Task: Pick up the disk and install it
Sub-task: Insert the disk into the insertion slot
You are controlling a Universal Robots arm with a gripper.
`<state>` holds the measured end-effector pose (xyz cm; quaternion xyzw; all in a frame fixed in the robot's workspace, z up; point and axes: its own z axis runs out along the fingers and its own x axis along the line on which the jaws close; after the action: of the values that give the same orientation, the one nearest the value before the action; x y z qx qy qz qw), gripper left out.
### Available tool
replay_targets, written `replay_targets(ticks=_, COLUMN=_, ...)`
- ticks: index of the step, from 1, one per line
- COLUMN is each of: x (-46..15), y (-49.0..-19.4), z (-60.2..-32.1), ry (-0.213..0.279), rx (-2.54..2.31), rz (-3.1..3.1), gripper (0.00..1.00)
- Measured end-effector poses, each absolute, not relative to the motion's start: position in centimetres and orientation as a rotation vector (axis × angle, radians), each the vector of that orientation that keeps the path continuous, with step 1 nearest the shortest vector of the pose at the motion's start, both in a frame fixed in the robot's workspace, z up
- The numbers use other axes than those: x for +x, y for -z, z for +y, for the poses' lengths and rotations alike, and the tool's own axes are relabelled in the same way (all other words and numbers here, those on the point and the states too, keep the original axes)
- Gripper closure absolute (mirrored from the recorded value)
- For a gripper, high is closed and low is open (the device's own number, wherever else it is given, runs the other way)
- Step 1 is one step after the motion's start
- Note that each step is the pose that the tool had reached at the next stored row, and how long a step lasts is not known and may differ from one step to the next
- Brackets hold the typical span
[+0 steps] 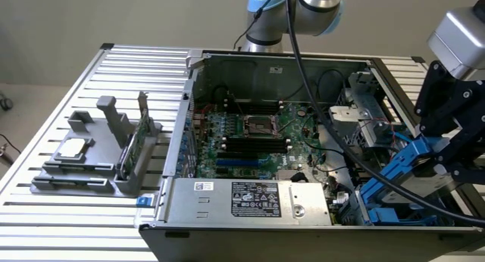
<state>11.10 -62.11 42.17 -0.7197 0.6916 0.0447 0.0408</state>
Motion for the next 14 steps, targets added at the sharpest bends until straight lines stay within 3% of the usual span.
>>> replay_targets(ticks=13, x=11.12, y=-41.32, z=-62.10, ry=-0.159, rx=-2.214, rz=2.087, gripper=0.67)
replay_targets(ticks=14, x=11.12, y=-41.30, z=-62.11, ry=-0.160, rx=-2.215, rz=2.086, gripper=0.62)
